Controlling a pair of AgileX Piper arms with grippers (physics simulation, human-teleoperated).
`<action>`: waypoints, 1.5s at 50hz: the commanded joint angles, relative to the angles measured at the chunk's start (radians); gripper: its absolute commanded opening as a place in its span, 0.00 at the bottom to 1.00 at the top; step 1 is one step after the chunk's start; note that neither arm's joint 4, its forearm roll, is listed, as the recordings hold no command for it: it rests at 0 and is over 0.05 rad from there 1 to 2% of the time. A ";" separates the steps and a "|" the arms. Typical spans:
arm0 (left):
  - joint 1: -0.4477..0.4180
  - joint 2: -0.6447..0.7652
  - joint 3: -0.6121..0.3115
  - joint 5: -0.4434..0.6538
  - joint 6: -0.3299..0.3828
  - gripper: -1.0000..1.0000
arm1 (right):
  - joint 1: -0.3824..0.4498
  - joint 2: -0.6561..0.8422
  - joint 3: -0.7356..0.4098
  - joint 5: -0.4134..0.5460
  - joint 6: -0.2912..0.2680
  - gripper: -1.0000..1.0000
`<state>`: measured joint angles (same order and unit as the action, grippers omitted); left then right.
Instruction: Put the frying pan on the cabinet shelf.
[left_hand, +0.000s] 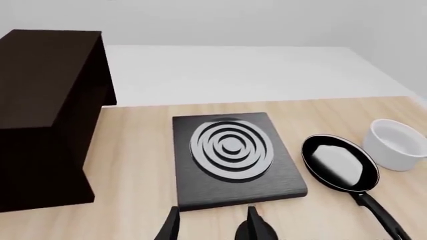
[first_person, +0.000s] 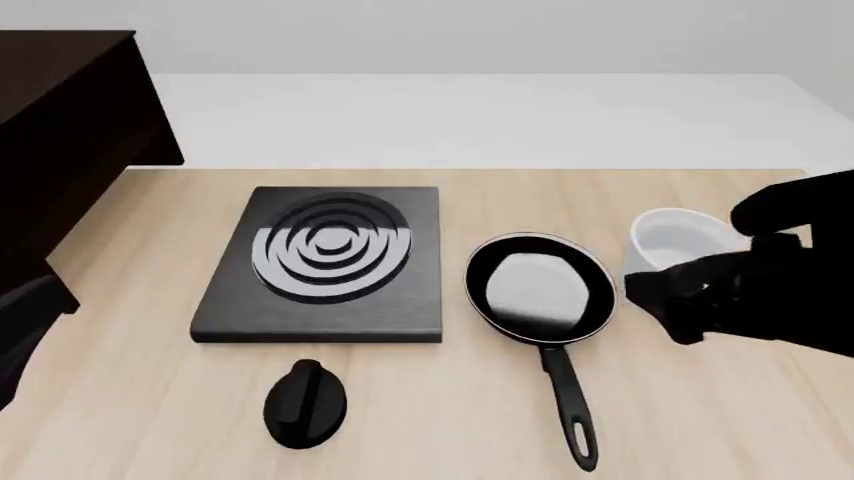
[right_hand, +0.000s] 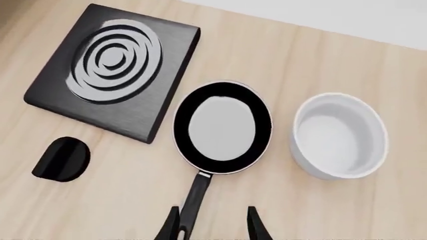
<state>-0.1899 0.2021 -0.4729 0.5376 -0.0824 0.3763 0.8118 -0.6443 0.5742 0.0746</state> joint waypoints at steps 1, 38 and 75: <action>-0.018 0.011 -0.016 0.003 -0.004 1.00 | -0.006 0.113 -0.005 -0.018 -0.006 1.00; -0.074 0.017 0.002 0.000 -0.019 1.00 | 0.094 0.391 -0.062 -0.025 0.013 1.00; -0.086 0.010 0.010 -0.001 -0.052 1.00 | 0.122 0.512 0.018 -0.142 0.030 1.00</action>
<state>-0.2666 0.2158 -0.4577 0.5324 -0.1218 0.4906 1.2967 -0.6616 0.4735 0.0987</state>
